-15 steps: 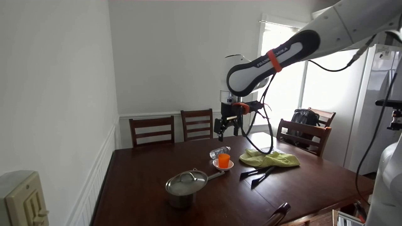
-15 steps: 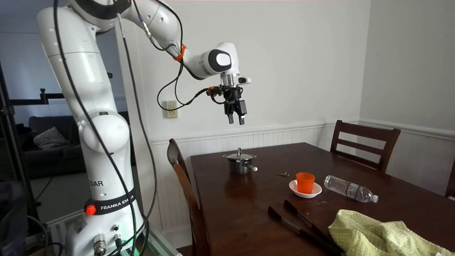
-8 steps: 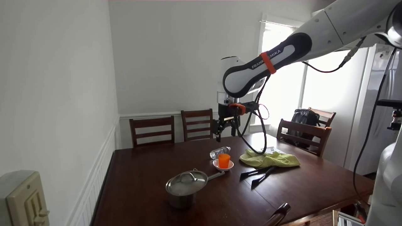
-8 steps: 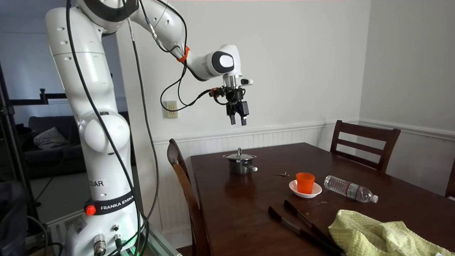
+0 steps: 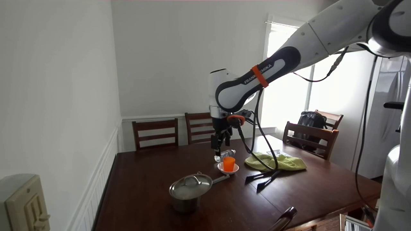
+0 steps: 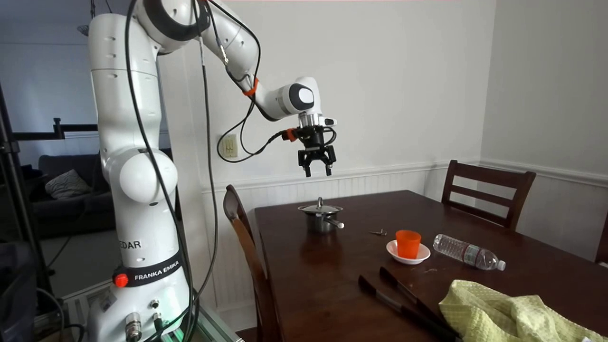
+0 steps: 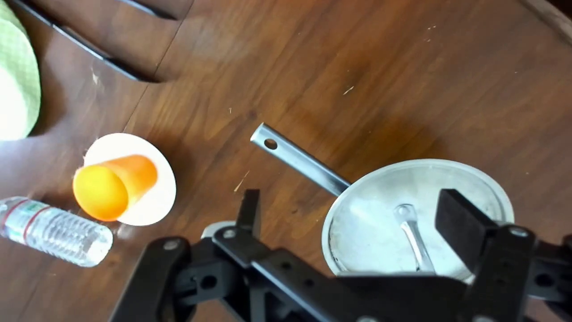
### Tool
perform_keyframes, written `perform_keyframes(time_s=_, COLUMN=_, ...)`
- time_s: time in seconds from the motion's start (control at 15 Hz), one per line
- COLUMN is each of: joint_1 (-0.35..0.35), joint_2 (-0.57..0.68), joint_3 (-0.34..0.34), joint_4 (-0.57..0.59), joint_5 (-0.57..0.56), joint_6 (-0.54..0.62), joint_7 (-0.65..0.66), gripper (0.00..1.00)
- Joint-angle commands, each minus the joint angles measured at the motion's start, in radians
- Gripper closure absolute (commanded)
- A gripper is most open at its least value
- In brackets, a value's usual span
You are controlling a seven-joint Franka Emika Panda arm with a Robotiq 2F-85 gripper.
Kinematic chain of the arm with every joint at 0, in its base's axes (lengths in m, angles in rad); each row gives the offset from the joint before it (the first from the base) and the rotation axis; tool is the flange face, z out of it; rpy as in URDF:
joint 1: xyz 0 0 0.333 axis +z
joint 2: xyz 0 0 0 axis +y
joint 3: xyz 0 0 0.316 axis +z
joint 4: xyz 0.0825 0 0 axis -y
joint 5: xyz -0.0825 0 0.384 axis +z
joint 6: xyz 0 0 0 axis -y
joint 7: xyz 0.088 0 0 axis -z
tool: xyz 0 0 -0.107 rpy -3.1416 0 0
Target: Remove the lid from the pot and put it on the table
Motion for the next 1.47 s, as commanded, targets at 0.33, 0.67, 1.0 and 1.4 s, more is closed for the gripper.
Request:
perform_keyframes(time_s=0.33, joint_1=0.057, joint_2=0.440, joint_3=0.009, joint_4=0.399, joint_5=-0.081, joint_6=0.087, joint_7=-0.229, gripper=0.00)
perform_keyframes(time_s=0.67, joint_1=0.077, joint_2=0.448, joint_3=0.041, joint_4=0.347, joint_5=-0.025, joint_6=0.133, joint_7=-0.224, gripper=0.00)
perform_keyframes(time_s=1.0, joint_1=0.048, joint_2=0.468, joint_3=0.064, joint_4=0.344, joint_5=0.079, joint_6=0.127, joint_7=-0.275, gripper=0.25)
perform_keyframes(time_s=1.4, joint_1=0.035, joint_2=0.484, joint_3=0.066, joint_4=0.352, joint_5=0.143, joint_6=0.114, joint_7=-0.329, gripper=0.62)
